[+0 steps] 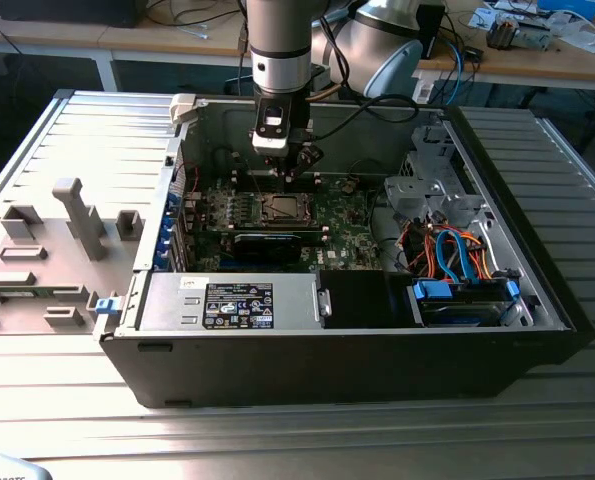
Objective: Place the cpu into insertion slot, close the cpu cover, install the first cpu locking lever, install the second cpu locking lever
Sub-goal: 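Install the first cpu locking lever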
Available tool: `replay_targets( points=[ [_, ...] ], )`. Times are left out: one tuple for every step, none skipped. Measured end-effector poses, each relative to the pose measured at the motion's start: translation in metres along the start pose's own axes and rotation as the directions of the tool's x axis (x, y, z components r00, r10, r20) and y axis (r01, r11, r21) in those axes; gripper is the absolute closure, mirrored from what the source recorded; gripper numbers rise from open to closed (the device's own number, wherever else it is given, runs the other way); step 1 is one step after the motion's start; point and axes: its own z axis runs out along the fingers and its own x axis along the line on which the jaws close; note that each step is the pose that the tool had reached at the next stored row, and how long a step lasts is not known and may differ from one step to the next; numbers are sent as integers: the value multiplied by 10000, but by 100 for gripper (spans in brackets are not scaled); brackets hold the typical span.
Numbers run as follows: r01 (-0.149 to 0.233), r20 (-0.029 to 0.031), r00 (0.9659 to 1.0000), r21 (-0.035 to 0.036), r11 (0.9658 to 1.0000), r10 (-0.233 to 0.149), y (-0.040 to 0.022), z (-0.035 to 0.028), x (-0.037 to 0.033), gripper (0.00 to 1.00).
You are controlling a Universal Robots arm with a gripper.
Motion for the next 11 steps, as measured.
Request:
replay_targets(
  points=[
    [11,0,10000,-1,10000,-11,0,0,0,89],
    [16,0,10000,-2,10000,-16,0,0,0,89],
    [21,0,10000,-3,10000,-21,0,0,0,89],
    [26,0,10000,-3,10000,-26,0,0,0,89],
    [31,0,10000,-3,10000,-31,0,0,0,89],
    [35,0,10000,-4,10000,-35,0,0,0,89],
    [39,0,10000,-4,10000,-39,0,0,0,89],
    [44,-1,10000,-5,10000,-44,0,0,0,89],
    [49,0,10000,-5,10000,-49,0,0,0,89],
    [56,0,10000,-5,10000,-56,0,0,0,89],
    [61,-1,10000,-6,10000,-61,0,0,0,89]
  ],
)
